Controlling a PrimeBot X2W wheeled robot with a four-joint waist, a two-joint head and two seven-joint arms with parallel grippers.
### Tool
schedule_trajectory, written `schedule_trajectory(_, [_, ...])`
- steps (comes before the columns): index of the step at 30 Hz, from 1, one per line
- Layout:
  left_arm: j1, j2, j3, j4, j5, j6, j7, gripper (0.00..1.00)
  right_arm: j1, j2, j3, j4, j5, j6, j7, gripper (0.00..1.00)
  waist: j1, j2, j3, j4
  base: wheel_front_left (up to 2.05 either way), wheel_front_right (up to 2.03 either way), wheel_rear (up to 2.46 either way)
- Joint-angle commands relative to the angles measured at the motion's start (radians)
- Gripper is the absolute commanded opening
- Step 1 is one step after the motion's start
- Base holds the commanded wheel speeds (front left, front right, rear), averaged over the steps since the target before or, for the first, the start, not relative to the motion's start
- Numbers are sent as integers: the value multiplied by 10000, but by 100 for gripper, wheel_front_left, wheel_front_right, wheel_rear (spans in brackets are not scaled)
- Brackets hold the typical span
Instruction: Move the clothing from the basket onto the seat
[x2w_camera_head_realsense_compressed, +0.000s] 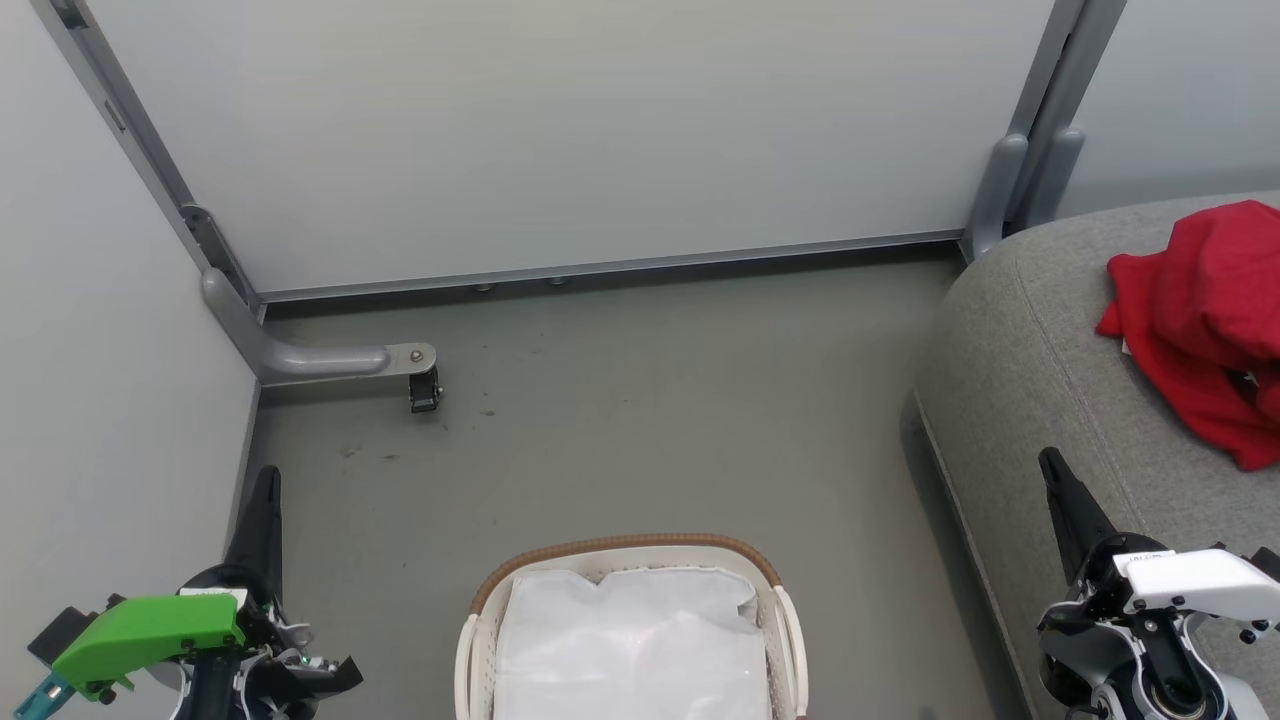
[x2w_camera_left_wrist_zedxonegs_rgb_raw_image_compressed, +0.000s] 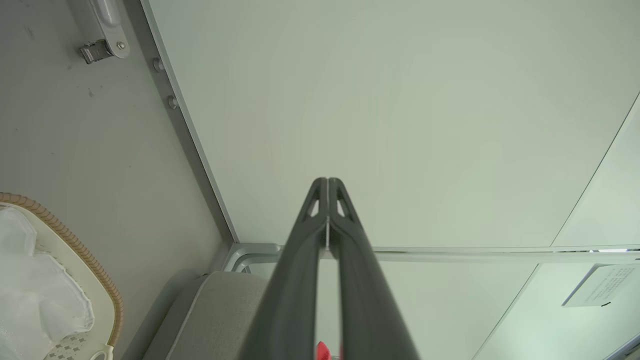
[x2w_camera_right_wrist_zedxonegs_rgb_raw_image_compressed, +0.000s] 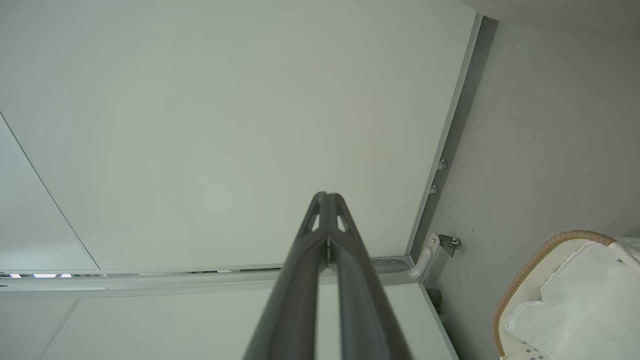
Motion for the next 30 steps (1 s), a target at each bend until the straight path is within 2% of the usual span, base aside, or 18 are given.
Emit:
schedule_trajectory(1, [-141, -13, 21, -3, -15, -35, 20, 0, -70, -59, -23, -38, 33, 0, 13, 0, 0, 0, 0, 0, 0, 0, 0])
schedule_trajectory(30, [-146, -55, 106, 0, 76, -35, 82, 0, -68, -59, -21, -37, 34, 0, 11, 0, 0, 0, 0, 0, 0, 0, 0])
